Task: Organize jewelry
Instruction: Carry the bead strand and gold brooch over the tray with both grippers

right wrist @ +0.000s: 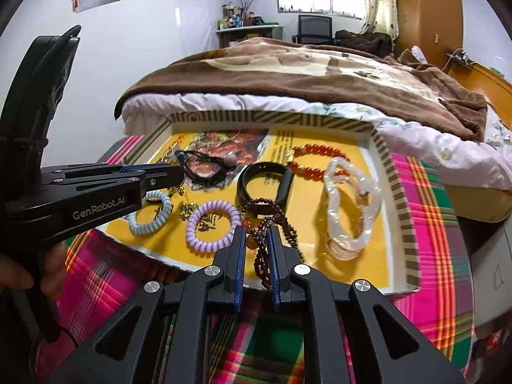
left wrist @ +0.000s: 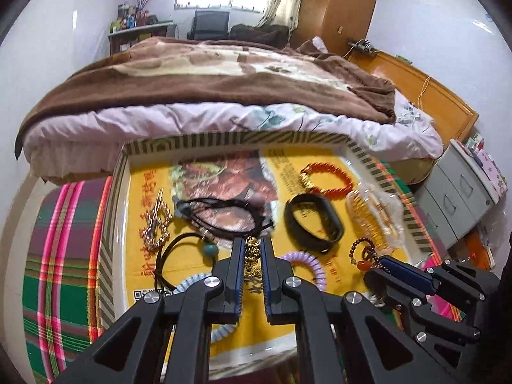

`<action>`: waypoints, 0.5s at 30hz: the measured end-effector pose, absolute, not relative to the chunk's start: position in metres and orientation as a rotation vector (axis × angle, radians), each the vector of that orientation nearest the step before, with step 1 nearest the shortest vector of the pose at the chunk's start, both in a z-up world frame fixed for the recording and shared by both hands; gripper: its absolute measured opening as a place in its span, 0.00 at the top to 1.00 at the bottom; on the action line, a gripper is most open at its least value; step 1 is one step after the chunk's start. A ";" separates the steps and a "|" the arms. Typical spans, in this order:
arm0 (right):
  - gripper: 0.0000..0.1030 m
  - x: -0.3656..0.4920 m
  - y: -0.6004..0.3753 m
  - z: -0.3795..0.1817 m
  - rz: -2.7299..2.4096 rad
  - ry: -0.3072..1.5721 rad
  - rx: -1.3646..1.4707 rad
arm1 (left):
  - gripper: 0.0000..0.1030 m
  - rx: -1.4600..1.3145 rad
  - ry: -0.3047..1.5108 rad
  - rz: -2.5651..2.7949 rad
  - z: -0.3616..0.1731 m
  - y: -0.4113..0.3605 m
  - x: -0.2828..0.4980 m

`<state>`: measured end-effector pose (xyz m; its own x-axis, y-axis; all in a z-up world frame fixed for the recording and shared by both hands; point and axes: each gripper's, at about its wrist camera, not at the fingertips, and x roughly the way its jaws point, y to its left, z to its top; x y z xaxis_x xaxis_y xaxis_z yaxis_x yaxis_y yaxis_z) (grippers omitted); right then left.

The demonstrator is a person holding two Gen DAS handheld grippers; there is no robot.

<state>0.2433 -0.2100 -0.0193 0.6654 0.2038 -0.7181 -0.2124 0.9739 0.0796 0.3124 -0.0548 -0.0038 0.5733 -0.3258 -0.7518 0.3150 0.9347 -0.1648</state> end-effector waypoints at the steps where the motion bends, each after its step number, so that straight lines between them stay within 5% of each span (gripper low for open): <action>1: 0.87 0.245 -0.209 -0.022 0.242 0.819 -0.014 | 0.90 -0.012 0.890 -0.367 -0.007 -0.054 0.314; 15: 0.87 0.252 -0.206 -0.032 0.232 0.880 -0.024 | 0.90 -0.001 0.933 -0.357 -0.019 -0.055 0.320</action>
